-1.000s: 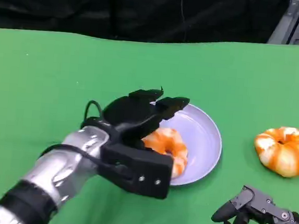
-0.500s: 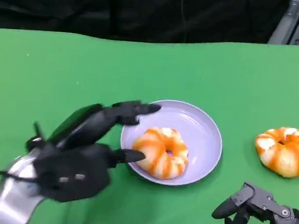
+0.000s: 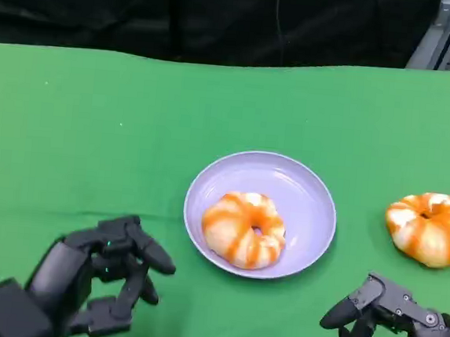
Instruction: Grasp the bread from the table and place it into the plate.
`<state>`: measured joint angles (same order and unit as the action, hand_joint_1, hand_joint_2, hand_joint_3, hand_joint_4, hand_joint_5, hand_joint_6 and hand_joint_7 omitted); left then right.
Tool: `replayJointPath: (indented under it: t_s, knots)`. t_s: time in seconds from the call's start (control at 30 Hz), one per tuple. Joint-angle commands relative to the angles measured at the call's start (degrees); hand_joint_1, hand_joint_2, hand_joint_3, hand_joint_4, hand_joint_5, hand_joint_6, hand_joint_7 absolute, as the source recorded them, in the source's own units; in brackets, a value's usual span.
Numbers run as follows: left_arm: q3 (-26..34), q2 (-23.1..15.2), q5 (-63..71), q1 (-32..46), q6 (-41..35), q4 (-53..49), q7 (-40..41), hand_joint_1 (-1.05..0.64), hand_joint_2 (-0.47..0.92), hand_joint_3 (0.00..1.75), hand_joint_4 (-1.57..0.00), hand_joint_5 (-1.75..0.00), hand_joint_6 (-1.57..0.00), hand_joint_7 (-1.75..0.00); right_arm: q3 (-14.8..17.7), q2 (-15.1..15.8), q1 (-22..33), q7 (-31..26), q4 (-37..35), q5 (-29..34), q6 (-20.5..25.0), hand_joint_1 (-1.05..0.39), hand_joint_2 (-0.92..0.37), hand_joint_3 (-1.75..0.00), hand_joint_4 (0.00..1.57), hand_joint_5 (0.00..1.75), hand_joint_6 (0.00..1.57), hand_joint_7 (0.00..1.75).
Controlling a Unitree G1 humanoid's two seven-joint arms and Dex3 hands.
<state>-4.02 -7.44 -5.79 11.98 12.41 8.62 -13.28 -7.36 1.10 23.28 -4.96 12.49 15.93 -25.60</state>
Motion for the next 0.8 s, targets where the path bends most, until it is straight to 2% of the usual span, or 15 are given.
replayJointPath:
  t_s: [0.03, 0.17, 0.33, 0.8]
  knots:
    - [0.7, 1.0, -0.6, 1.7, 2.9, -0.1, 0.1, 0.01, 0.48, 1.30, -0.80, -1.71, -0.77, -1.47, 0.6, 1.2, 0.3, 0.2, -0.3, -0.8, -0.6, 0.07, -0.35, -1.29, 0.81, 1.66, 0.80, 1.25]
    - [0.8, 1.9, 0.8, 1.5, 9.6, -4.4, 0.3, -0.01, 0.41, 1.38, -0.82, -1.74, -0.78, -1.58, 0.9, 1.7, 0.5, 0.3, -0.3, -1.1, -0.7, 0.07, -0.35, -1.30, 0.82, 1.67, 0.80, 1.25]
    - [0.7, 2.3, 1.4, 0.5, 13.5, -7.7, 0.0, -0.03, 0.40, 1.40, -0.82, -1.75, -0.77, -1.60, 1.4, 2.2, 0.6, 0.7, -0.4, -2.0, -1.0, 0.07, -0.35, -1.28, 0.81, 1.67, 0.80, 1.24]
    - [0.9, 1.7, 1.1, 0.1, 16.5, -10.3, -0.9, -0.01, 0.31, 1.51, -0.87, -1.75, -0.80, -1.57, 1.2, 1.9, 1.1, 0.6, -0.5, -1.8, -1.7, 0.08, -0.35, -1.29, 0.80, 1.65, 0.81, 1.24]
